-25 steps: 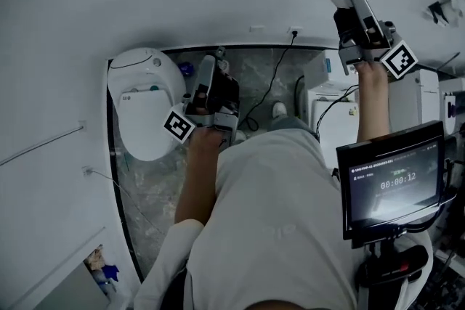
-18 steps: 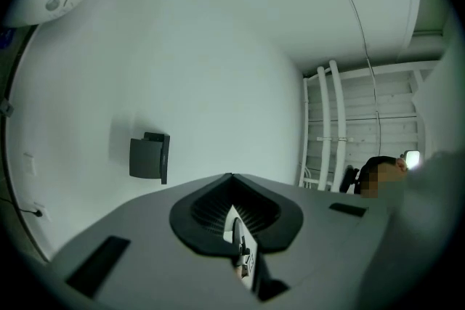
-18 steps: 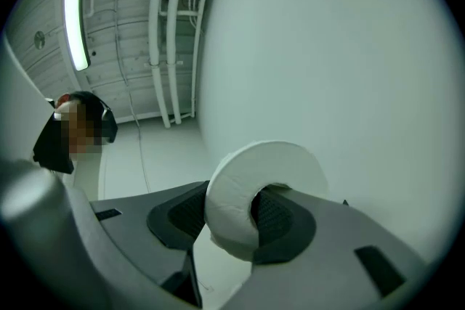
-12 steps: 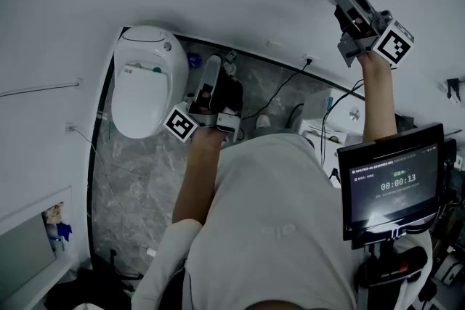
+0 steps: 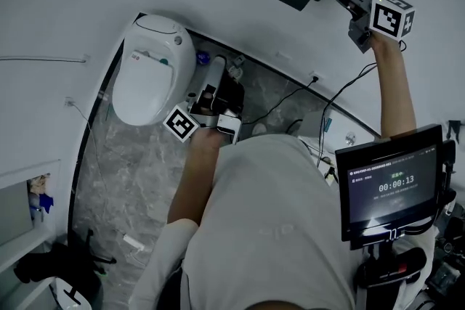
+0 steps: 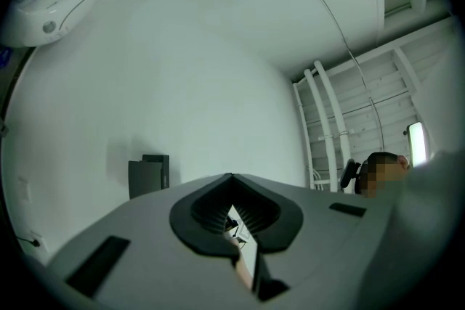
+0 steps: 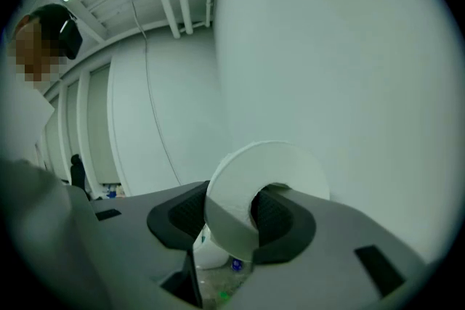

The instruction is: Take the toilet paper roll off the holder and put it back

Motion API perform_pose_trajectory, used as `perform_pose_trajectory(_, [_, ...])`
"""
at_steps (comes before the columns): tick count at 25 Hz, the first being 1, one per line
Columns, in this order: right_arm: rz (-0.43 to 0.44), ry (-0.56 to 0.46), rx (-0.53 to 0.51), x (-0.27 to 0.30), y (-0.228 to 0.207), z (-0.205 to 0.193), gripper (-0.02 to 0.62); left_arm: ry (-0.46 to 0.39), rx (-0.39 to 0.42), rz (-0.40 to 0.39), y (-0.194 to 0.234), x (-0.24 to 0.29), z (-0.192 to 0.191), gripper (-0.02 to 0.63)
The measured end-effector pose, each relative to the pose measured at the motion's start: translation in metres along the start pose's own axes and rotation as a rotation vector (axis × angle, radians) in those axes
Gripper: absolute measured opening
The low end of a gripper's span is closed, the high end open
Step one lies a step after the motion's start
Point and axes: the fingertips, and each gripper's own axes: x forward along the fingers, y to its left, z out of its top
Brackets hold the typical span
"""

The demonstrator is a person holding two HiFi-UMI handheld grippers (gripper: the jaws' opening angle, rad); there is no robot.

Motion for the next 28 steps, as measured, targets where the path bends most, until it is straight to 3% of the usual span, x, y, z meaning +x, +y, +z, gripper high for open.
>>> perform_pose_trajectory(13, [-0.075, 0.539, -0.376, 0.070, -0.032, -0.034, 0.179, -0.055, -0.001, 0.025, 0.015, -0.013, 0.012, 0.005])
perform_pose_trajectory(22, [-0.097, 0.802, -0.619, 0.084, -0.055, -0.059, 0.179, -0.085, -0.001, 0.030, 0.019, -0.020, 0.015, 0.005])
perform_pose_trajectory(28, [-0.032, 0.910, -0.686, 0.092, -0.055, -0.066, 0.179, -0.103, -0.004, 0.040, 0.020, -0.025, 0.021, 0.005])
